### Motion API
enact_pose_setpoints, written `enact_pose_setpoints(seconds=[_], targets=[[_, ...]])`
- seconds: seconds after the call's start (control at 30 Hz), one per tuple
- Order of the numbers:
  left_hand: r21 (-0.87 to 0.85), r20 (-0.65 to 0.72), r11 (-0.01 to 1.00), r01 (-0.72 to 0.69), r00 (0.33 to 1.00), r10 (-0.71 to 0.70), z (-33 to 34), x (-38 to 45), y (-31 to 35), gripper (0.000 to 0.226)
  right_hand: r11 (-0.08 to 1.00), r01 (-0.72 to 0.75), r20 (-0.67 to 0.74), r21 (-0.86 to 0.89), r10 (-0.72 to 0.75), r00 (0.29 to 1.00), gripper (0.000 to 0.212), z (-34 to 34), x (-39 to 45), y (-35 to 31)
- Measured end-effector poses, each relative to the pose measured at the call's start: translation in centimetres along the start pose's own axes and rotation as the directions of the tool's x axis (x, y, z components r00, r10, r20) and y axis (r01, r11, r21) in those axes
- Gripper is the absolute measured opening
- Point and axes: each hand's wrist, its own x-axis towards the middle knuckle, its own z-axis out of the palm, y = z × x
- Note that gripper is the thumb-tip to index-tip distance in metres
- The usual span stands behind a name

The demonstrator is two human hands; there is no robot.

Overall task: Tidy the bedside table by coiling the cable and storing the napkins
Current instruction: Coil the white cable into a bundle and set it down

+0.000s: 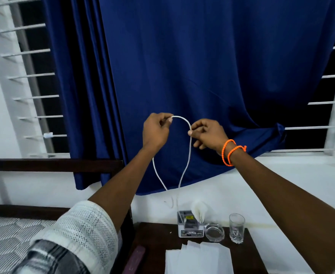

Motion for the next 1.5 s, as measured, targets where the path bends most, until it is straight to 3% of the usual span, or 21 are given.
enact_pose_setpoints(seconds=[0.1, 0.17, 0.23, 0.33, 0.47, 0.57, 0.7, 0.83, 0.97, 1.07, 1.2, 1.33, 1.5], targets=[[0.091, 0.074, 0.987, -0.129, 0.990, 0.122, 0.0, 0.7, 0.5, 0.016, 0.999, 0.049, 0.078, 0.025, -0.051, 0.996, 0.024, 0.3, -0.1, -0.7], [0.089, 0.091, 0.981, -0.170, 0.983, 0.162, 0.1, 0.8, 0.7, 0.015, 0.996, 0.092, 0.078, 0.010, -0.092, 0.993, 0.016, 0.8, 0.1, -1.5], [0.078, 0.065, 0.981, -0.176, 0.983, 0.171, 0.4, 0.5, 0.7, 0.016, 0.993, 0.114, 0.014, -0.033, -0.113, 0.993, 0.006, 1.5, 0.3, -2.3], [0.111, 0.045, 0.984, -0.137, 0.990, 0.132, 0.6, -0.3, 0.2, 0.016, 0.993, 0.107, -0.097, -0.040, -0.110, 0.989, 0.013, 2.0, 0.7, -3.3], [-0.034, 0.123, 0.997, 0.072, 0.990, -0.067, 1.0, -2.0, -1.3, 0.012, 0.996, 0.094, -0.189, 0.009, -0.091, 0.978, 0.016, 1.8, 1.3, -4.0], [-0.212, 0.154, 0.942, 0.260, 0.961, -0.230, 0.9, -3.0, -2.3, 0.010, 0.997, 0.064, -0.213, 0.034, -0.056, 0.975, 0.015, 1.0, 1.5, -3.4], [-0.373, 0.137, 0.877, 0.303, 0.953, -0.271, 0.1, -2.8, -2.9, 0.009, 0.999, -0.042, -0.097, 0.033, 0.045, 0.994, 0.015, 0.2, 1.2, -1.1], [-0.364, 0.087, 0.900, 0.240, 0.971, -0.224, -0.3, -1.4, -2.4, 0.014, 0.989, -0.123, 0.093, -0.083, 0.131, 0.987, 0.013, -0.1, 0.6, 1.4], [-0.258, 0.099, 0.956, 0.139, 0.988, -0.117, -0.2, -0.3, -1.7, 0.017, 0.988, -0.070, 0.140, -0.135, 0.089, 0.986, 0.012, 0.5, 0.5, 1.6], [-0.157, 0.145, 0.987, 0.038, 0.989, -0.016, -0.1, 0.0, -1.0, 0.019, 0.997, 0.033, 0.102, -0.070, -0.026, 0.994, 0.016, 1.1, 0.8, 0.2], [-0.121, 0.141, 0.993, 0.005, 0.990, 0.013, 0.3, -0.2, -0.8, 0.015, 0.983, 0.147, 0.025, -0.109, -0.145, 0.989, 0.010, 2.0, 1.5, -1.5], [-0.125, 0.126, 0.985, 0.121, 0.986, -0.106, 0.3, -1.3, -1.8, 0.008, 0.980, 0.140, -0.100, -0.138, -0.155, 0.983, 0.017, 2.3, 2.1, -2.1], [-0.187, 0.148, 0.944, 0.271, 0.958, -0.245, -0.2, -3.3, -3.5, 0.016, 0.992, 0.062, -0.207, -0.113, -0.085, 0.975, 0.019, 1.6, 2.1, -1.0]])
